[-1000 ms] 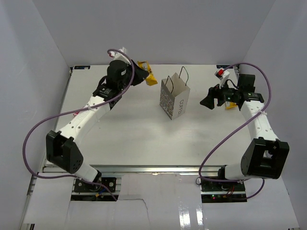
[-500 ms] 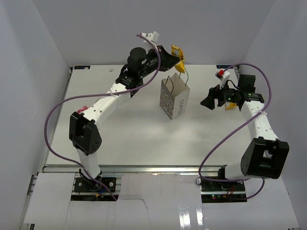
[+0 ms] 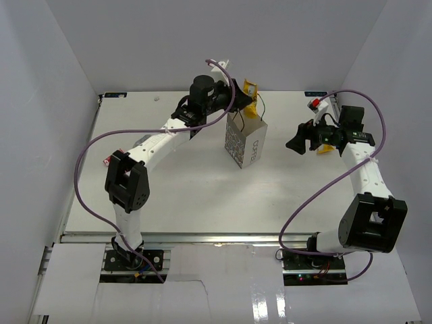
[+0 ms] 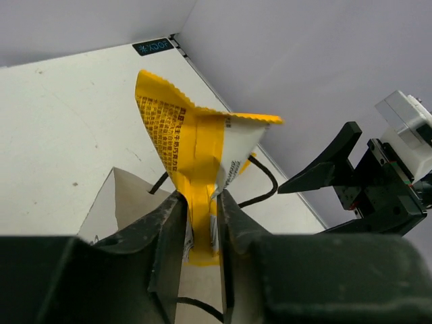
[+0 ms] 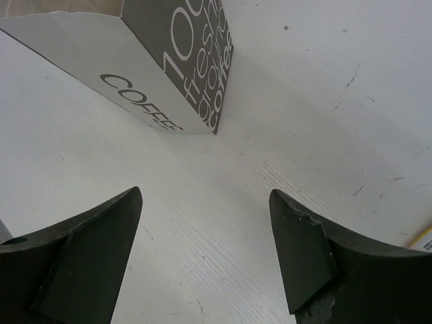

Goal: Place the snacks into the paper bag

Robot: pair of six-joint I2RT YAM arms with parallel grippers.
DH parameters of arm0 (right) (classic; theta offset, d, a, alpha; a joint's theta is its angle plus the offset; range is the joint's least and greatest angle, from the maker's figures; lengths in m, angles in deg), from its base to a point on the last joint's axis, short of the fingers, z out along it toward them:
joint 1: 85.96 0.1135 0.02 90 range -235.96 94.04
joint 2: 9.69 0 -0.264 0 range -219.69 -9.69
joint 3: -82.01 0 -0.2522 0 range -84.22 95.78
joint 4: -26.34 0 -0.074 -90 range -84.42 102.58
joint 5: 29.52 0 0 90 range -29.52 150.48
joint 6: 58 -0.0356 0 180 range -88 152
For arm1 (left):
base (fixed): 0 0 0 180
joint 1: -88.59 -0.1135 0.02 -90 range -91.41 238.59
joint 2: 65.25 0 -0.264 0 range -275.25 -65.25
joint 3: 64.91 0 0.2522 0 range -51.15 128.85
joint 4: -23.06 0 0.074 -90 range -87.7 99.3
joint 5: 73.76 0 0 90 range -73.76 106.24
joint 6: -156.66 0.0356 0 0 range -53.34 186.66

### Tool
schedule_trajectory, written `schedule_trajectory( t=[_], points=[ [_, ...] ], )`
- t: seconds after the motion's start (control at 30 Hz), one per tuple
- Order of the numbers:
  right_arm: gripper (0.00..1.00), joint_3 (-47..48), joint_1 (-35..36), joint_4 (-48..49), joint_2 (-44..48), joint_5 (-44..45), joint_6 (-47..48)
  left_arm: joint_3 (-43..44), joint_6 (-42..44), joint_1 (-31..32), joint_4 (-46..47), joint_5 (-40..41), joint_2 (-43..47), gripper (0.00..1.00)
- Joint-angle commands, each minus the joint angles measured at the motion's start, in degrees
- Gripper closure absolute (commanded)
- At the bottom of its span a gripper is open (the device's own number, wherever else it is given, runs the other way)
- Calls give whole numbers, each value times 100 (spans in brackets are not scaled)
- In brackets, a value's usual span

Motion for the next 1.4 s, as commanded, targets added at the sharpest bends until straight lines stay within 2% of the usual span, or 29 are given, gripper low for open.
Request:
schedule_trajectory(
  t=[0.0, 0.2, 0.37, 0.43, 0.5, 0.6, 0.7, 0.87, 0.97, 1.13, 1.23, 1.33, 1.37],
  points=[
    [18, 225, -78, 79, -56, -8, 85, -176, 153, 15, 5, -132, 489, 63],
    [18, 514, -140, 53, -373, 886, -64, -326, 276, 15, 75, 35, 674, 37],
    [18, 620, -201, 123, -566, 1625, -214, -28, 355, 15, 119, 9, 797, 28],
    [18, 620, -219, 298, -723, 2564, -713, 34, 452, 15, 172, -87, 955, 23],
    [19, 751, -219, 448, -1047, 3650, -1047, -27, 644, 15, 242, -88, 1252, 13],
    [19, 1207, -210, 308, -1740, 4745, -1567, -448, 908, 15, 260, 140, 1857, 8],
    [18, 1716, -219, 325, -2391, 4870, -1428, -1308, 1084, 6, 251, 841, 2682, 3],
    [18, 2956, -219, 255, -3456, 4940, -1155, -2890, 1173, -12, -3, 1660, 4038, 2],
    [18, 3545, -210, 220, -4037, 5326, -858, -3787, 954, -46, -424, 2108, 4880, 2],
    [21, 3670, -219, 299, -4495, 5520, -662, -5086, 374, -55, -900, 2557, 6104, 2],
    [24, 3618, -219, 325, -4670, 5565, -654, -5545, -22, -55, -1181, 2803, 6728, 2],
    [30, 3565, -227, 316, -4767, 5354, -689, -5766, -303, -55, -1401, 3041, 7177, 2],
    [35, 3565, -227, 308, -4802, 5267, -697, -5862, -339, -55, -1436, 3076, 7256, 2]
  ],
)
